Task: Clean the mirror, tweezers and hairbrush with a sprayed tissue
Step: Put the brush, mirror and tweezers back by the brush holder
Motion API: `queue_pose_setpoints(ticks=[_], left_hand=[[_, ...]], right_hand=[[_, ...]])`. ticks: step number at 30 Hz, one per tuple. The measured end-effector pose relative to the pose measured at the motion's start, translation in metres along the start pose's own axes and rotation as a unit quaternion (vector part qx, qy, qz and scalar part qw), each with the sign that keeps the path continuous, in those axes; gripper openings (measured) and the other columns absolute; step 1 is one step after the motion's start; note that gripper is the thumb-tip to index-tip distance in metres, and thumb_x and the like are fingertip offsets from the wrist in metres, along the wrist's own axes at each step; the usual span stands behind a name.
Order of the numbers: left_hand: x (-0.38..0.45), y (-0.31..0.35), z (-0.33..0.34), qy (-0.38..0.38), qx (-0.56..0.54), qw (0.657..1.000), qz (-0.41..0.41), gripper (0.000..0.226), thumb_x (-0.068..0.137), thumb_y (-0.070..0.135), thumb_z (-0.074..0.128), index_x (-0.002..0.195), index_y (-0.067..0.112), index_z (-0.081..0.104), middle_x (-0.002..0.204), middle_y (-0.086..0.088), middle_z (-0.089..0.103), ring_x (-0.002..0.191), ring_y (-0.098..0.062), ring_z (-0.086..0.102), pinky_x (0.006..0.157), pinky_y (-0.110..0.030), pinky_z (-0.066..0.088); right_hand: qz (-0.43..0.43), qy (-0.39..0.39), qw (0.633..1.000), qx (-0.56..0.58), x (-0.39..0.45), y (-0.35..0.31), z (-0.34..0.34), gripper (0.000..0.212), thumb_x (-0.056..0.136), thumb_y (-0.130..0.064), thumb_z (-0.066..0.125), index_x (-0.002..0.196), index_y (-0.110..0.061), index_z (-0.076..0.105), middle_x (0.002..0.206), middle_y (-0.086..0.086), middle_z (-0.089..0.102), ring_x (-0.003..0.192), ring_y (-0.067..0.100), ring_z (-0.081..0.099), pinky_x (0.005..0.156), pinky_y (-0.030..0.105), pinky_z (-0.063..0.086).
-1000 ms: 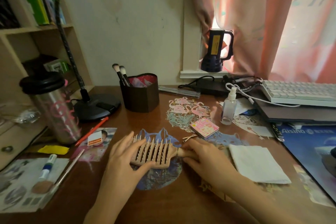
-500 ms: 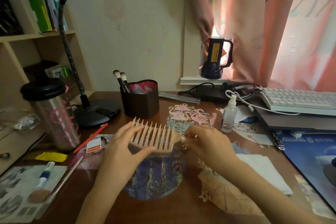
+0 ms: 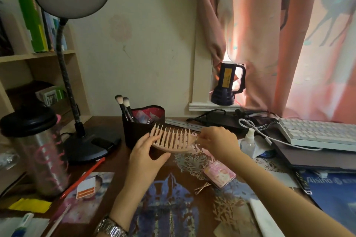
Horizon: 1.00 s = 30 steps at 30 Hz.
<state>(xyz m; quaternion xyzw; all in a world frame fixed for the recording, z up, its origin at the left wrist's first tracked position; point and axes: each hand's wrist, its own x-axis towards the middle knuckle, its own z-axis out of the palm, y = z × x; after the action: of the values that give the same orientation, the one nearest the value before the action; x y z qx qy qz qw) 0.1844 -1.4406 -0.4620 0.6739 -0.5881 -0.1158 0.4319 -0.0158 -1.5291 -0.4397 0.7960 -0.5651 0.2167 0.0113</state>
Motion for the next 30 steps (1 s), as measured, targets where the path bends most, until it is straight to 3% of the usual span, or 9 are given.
queue_pose_setpoints(ticks=[13,30], left_hand=[[-0.005,-0.008,0.016,-0.066,0.052,0.996,0.015,0.053,0.082,0.043,0.064,0.131,0.041,0.043,0.143,0.018,0.032,0.131,-0.005,0.028,0.102,-0.023,0.027],[-0.004,-0.007,0.014,-0.06,0.117,0.991,0.027,0.055,0.086,0.045,0.057,0.135,0.045,0.033,0.141,0.023,0.032,0.129,0.0,0.028,0.105,-0.022,0.029]], right_hand=[[0.076,-0.072,0.994,-0.025,0.046,0.029,0.029,0.014,0.088,-0.028,0.057,0.087,-0.016,0.064,0.086,0.004,0.064,0.077,0.023,0.061,0.065,0.033,0.048],[0.14,-0.109,0.983,0.05,0.077,0.05,0.049,0.008,0.088,-0.026,0.06,0.087,-0.019,0.06,0.091,0.006,0.064,0.082,0.023,0.062,0.076,0.038,0.054]])
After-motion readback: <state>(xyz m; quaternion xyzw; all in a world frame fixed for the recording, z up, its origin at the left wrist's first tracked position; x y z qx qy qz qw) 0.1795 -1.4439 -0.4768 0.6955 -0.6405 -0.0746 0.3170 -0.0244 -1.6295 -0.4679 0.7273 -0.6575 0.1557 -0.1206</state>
